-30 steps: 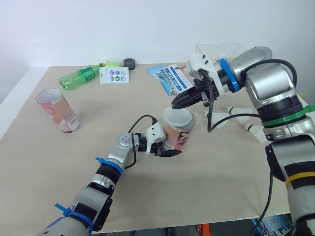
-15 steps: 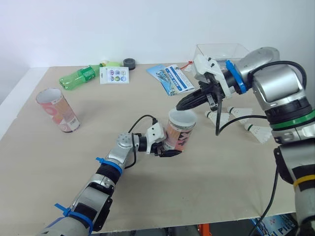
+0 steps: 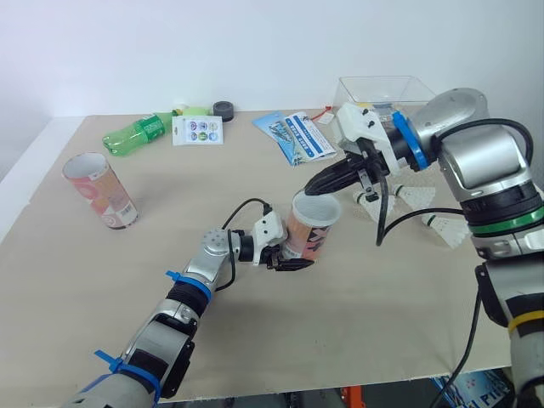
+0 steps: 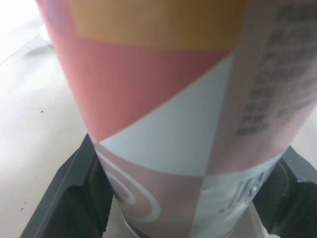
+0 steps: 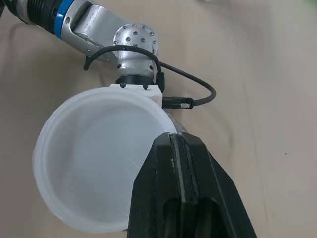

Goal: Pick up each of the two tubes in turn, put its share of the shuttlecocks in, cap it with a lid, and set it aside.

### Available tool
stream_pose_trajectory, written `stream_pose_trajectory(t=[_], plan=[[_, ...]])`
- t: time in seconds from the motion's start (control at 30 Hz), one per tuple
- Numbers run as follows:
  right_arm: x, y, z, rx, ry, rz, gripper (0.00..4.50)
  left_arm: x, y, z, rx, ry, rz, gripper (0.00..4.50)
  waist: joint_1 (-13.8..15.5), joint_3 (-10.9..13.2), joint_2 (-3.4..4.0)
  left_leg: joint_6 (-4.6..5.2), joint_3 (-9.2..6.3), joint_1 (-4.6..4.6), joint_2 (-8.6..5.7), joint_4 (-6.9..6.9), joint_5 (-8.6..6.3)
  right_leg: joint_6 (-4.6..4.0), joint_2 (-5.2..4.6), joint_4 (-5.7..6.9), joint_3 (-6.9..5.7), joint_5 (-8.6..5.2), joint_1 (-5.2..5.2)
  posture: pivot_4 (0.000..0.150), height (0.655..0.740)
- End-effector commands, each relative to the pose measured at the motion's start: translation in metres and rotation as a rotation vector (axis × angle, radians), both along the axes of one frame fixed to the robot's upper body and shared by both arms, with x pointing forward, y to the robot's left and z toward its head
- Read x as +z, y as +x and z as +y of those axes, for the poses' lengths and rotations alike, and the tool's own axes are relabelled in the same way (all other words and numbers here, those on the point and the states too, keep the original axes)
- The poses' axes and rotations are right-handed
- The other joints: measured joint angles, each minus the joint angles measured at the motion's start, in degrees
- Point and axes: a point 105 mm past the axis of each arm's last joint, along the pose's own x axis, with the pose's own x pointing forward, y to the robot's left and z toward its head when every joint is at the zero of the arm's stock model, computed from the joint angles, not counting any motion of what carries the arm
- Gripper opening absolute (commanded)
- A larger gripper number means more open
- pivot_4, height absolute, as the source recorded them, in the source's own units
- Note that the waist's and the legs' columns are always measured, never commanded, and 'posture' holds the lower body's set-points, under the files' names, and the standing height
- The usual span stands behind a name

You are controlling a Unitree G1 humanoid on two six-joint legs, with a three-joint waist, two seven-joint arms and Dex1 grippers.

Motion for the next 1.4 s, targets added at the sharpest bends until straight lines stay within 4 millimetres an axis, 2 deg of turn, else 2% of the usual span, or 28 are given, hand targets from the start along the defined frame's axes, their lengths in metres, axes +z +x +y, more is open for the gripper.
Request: stream_pose_trajectory(t=[0.03, 0.3, 0.73, 0.83, 0.93, 1.03, 1.27, 1.4], plan=[[0.015, 0.001, -0.002, 0.006, 0.031, -0.065, 0.07, -0.019, -0.007, 0.001, -0.017, 0.052, 0.056, 3.29, 0.00, 0.00, 0.00, 0.00, 0.00, 0.00, 0.00, 0.00, 0.00, 0.00, 0.00, 0.00, 0.00, 0.00, 0.00, 0.150, 0.7400], [0.016, 0.009, -0.004, -0.011, 0.023, -0.111, 0.07, -0.021, -0.009, 0.002, -0.019, 0.052, 0.063, 3.29, 0.00, 0.00, 0.00, 0.00, 0.00, 0.00, 0.01, 0.00, 0.00, 0.00, 0.02, 0.00, 0.00, 0.00, 0.00, 0.150, 0.7400], [0.015, 0.010, -0.004, 0.000, 0.020, -0.106, 0.07, -0.022, -0.009, 0.003, -0.020, 0.055, 0.065, 3.29, -0.01, 0.00, 0.00, 0.00, 0.00, 0.01, 0.01, 0.00, 0.00, -0.01, 0.02, 0.00, 0.00, 0.00, 0.00, 0.150, 0.7400], [0.015, 0.009, -0.003, 0.009, 0.020, -0.114, 0.97, -0.022, -0.009, 0.003, -0.020, 0.055, 0.066, 3.29, -0.01, 0.00, 0.00, 0.00, 0.00, 0.01, 0.01, -0.01, 0.00, -0.01, 0.03, 0.00, 0.00, 0.00, 0.00, 0.150, 0.7400], [0.019, 0.009, -0.002, 0.013, 0.035, -0.130, 2.40, -0.022, -0.010, 0.002, -0.021, 0.055, 0.066, 3.29, -0.01, 0.00, 0.00, 0.00, 0.00, 0.00, 0.01, -0.01, 0.00, -0.01, 0.02, 0.00, 0.00, 0.00, 0.00, 0.150, 0.7400], [0.024, 0.006, -0.003, 0.017, 0.047, -0.126, 2.40, -0.023, -0.010, 0.002, -0.022, 0.055, 0.069, 3.29, -0.01, 0.00, 0.00, 0.00, 0.00, 0.01, 0.01, -0.01, 0.00, -0.01, 0.02, 0.00, 0.00, 0.00, 0.00, 0.150, 0.7400], [0.062, 0.002, -0.015, -0.046, 0.193, -0.157, 2.40, -0.023, -0.010, 0.003, -0.020, 0.059, 0.069, 3.29, 0.00, 0.00, 0.01, 0.00, 0.00, 0.00, 0.02, -0.03, 0.00, -0.03, 0.01, 0.00, 0.00, -0.01, -0.02, 0.150, 0.7400], [0.071, -0.004, -0.017, -0.066, 0.271, -0.137, 2.40, -0.024, -0.011, 0.004, -0.018, 0.060, 0.069, 3.29, 0.00, 0.00, 0.01, 0.00, -0.01, 0.00, 0.02, -0.04, -0.01, -0.04, 0.00, 0.00, -0.01, -0.02, -0.01, 0.150, 0.7400]])
